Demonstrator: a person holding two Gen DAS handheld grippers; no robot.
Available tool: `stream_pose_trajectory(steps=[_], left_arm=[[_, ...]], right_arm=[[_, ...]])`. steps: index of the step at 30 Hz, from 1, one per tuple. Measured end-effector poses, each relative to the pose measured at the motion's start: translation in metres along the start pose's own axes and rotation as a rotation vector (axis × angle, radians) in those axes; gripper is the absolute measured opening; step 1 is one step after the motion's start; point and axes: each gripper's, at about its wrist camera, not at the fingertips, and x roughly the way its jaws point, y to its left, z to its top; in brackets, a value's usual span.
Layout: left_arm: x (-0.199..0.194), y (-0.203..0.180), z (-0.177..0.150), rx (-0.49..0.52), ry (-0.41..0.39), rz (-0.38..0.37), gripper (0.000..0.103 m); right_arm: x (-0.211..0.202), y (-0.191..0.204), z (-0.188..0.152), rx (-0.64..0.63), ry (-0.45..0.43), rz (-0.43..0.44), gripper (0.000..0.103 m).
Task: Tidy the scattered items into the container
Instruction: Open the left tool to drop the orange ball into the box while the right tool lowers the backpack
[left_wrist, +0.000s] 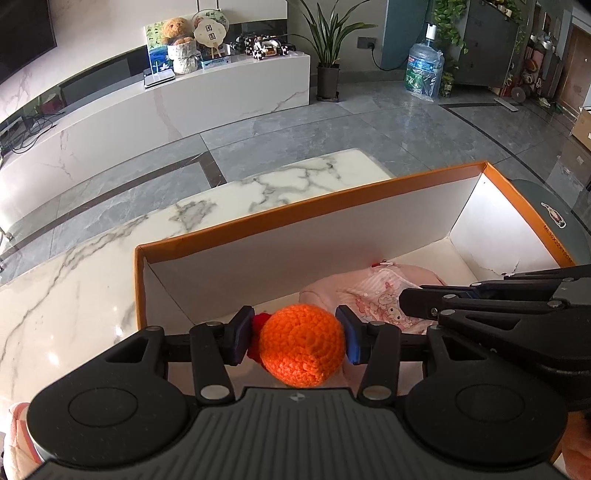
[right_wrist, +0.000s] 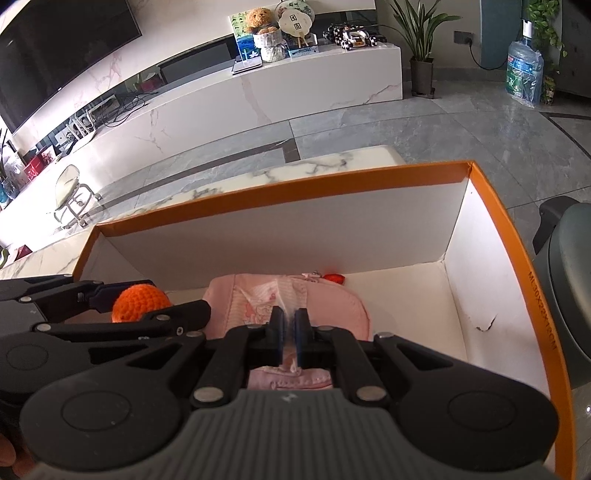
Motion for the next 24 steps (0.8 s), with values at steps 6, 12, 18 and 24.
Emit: stream_pose_trajectory(steps=[6,12,18,24], left_arm=[[0.0,-0.001,-0.002,0.021,-0.005,-0.002,0.057],[0.002,-0.002,-0.003,0.028,-0.006,0.0,0.058],[0.001,-0.001,-0.004,0.025,-0.008,-0.002,0.057],[-0.01,-0.003,-0.006,0.06,-0.017,0.053,0.068]], right_arm=[[0.0,-0.001,0.001,-0.001,0.0,0.004,0.006],[0.001,-0.002,0.001,0.005,-0.004,-0.001,0.006],[0.002,-0.001,0.002,0.003,-0.001,0.009,0.006],[0.002,0.002,0.002,-0.012,0.0,0.003,0.007]])
